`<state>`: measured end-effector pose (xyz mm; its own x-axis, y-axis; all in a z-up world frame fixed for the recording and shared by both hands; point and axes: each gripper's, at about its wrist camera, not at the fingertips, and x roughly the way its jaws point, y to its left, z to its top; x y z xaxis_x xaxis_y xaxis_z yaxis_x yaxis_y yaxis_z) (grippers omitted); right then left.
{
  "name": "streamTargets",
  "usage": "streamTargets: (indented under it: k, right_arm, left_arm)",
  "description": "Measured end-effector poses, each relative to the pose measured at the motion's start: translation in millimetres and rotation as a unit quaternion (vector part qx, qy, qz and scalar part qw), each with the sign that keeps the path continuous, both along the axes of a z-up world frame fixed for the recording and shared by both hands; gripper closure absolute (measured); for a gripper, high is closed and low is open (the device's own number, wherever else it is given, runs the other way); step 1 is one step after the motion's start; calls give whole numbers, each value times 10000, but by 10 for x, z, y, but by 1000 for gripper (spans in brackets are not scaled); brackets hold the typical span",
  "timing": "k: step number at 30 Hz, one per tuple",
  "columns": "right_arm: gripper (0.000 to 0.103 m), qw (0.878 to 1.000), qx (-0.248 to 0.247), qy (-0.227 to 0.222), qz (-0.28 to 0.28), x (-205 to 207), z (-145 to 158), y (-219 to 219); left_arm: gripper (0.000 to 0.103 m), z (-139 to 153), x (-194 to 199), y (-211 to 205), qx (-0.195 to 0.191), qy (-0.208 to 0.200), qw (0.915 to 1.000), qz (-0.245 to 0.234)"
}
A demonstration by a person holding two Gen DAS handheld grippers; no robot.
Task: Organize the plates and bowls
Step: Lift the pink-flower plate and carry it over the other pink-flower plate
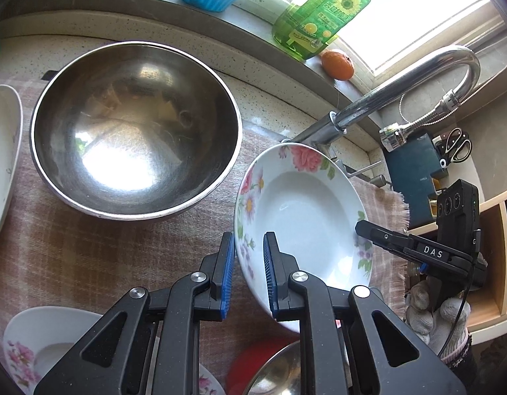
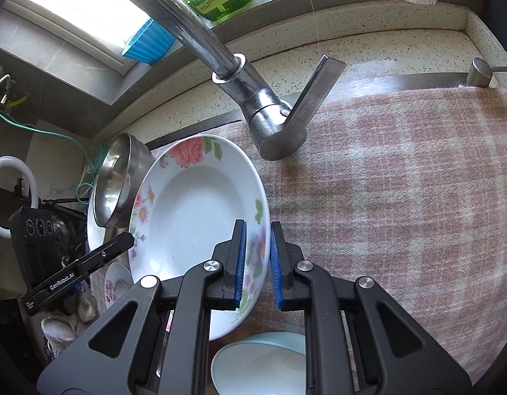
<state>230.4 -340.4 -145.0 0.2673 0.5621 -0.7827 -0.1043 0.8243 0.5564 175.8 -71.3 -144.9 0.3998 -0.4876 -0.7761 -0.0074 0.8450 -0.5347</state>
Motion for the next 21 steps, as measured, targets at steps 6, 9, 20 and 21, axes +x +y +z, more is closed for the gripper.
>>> streamTargets:
  k: [6, 9, 20, 21]
  right_arm:
    - [89, 9998, 48, -180, 1, -133, 222, -6]
    - [89, 9996, 75, -258, 15, -216, 329, 18]
    - [89, 9986, 134, -453, 256, -591, 620, 429]
    - [89, 9984, 135, -470, 292, -636, 638, 482]
  left_arm:
    - [88, 174, -84, 66, -60, -163, 9998, -16]
    - [88, 261, -145, 123, -109, -248, 9996, 14]
    - [88, 521, -451, 551, -152, -475, 9987, 124]
    - [88, 526, -488, 603, -164, -476, 9986, 152]
